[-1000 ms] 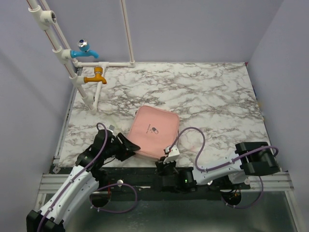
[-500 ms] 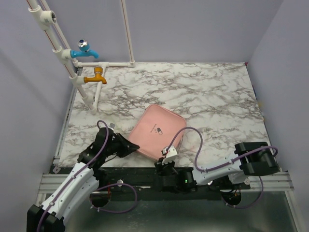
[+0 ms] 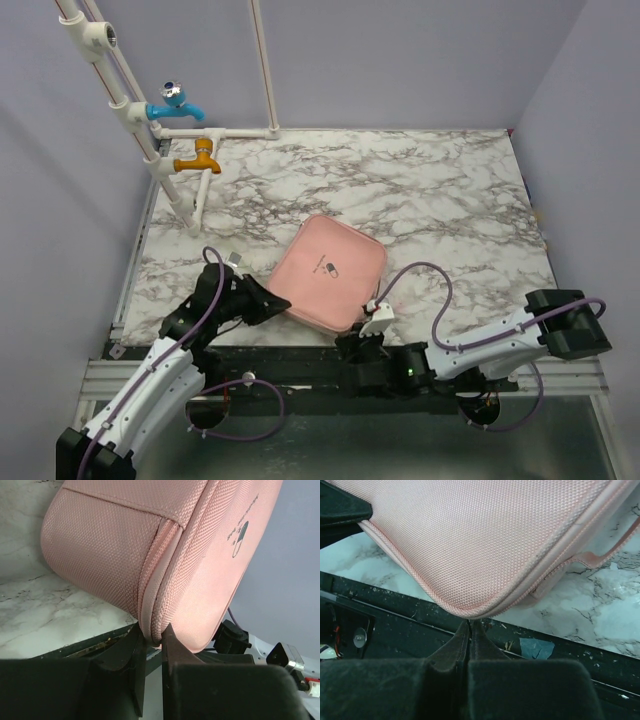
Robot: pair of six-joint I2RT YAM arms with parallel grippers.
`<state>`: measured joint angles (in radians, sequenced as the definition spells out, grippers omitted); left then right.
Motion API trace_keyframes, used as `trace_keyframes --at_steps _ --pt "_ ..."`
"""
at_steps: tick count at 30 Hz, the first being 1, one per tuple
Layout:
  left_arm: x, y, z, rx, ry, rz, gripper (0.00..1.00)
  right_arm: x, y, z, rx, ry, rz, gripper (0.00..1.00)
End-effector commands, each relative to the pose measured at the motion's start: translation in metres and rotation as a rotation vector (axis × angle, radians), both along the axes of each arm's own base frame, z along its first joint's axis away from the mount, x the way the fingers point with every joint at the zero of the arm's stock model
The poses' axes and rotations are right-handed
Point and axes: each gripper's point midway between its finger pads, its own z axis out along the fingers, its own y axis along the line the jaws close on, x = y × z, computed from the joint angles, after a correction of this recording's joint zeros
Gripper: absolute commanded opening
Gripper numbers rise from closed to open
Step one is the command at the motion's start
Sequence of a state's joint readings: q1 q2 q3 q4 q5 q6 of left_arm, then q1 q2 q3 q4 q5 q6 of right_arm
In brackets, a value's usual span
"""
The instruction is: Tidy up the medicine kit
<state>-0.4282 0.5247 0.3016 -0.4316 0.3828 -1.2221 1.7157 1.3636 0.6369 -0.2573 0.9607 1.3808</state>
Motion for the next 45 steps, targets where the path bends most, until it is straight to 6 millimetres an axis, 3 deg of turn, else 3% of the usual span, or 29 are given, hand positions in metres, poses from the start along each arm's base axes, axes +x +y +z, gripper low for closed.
trace_keyframes --at_steps 1,9,19,28,39,41,45 --pt "0.02 0.007 0.02 0.043 -0.168 0.006 0.0 0.017 -0.059 -0.012 -0.225 -0.076 -0.063 0.01" --pt "0.018 0.005 0.022 0.022 -0.198 -0.029 0.0 0.029 -0.086 0.002 -0.236 -0.102 -0.144 0.01" --pt "0.011 0.0 0.018 -0.007 -0.204 -0.088 0.0 0.077 -0.087 0.02 -0.277 -0.172 -0.212 0.01" --pt "0.006 -0.002 0.017 -0.026 -0.207 -0.107 0.0 0.109 -0.104 0.023 -0.3 -0.181 -0.258 0.01" --pt "0.005 -0.005 0.02 -0.049 -0.209 -0.121 0.0 0.103 -0.096 0.003 -0.277 -0.101 -0.203 0.01" --pt "0.005 -0.005 0.019 -0.048 -0.206 -0.121 0.0 0.099 -0.093 0.004 -0.253 -0.08 -0.177 0.06" --pt "0.007 -0.005 0.016 -0.051 -0.199 -0.115 0.0 0.088 -0.083 0.006 -0.209 -0.038 -0.092 0.35"
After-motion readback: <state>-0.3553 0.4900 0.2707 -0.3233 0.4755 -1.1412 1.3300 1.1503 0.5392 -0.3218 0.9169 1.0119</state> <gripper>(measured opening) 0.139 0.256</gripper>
